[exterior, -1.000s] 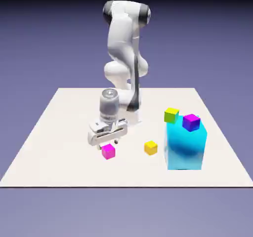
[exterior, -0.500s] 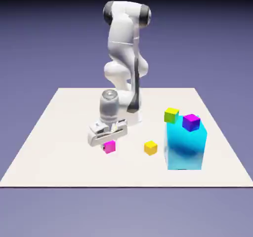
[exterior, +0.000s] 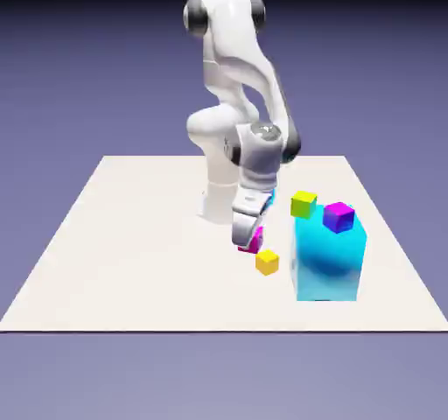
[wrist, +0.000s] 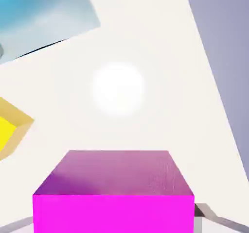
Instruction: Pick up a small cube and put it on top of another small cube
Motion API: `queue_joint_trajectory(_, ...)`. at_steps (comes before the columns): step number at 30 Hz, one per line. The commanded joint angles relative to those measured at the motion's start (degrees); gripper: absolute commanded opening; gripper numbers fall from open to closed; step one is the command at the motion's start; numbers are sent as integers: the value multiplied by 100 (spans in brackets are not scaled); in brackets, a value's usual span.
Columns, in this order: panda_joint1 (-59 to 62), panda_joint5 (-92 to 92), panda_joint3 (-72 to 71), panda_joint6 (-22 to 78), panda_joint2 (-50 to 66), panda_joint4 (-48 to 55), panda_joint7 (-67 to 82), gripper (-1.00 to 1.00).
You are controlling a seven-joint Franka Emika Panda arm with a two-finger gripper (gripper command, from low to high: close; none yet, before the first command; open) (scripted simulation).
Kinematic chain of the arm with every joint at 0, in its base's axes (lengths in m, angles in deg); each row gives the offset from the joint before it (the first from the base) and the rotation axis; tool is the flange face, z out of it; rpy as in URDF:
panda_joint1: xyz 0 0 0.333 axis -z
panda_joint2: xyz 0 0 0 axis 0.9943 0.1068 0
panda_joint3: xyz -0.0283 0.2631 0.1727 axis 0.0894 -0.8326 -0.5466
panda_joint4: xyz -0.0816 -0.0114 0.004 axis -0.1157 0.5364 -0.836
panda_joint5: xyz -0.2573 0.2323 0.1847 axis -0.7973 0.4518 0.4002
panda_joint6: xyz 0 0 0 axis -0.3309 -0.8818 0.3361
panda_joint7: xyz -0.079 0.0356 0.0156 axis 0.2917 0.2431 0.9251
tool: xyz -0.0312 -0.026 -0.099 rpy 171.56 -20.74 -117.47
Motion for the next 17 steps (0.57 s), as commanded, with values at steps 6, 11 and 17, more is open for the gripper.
queue_joint_trajectory(6, -330, 74, -1246, 1379, -308, 1190, 1229, -100)
queue_joint_trajectory(11, -410, 77, -1547, 1248, -204, 1195, 1541, -100)
queue_joint_trajectory(17, -396, 66, -1530, 960, -97, 1016, 1532, 100)
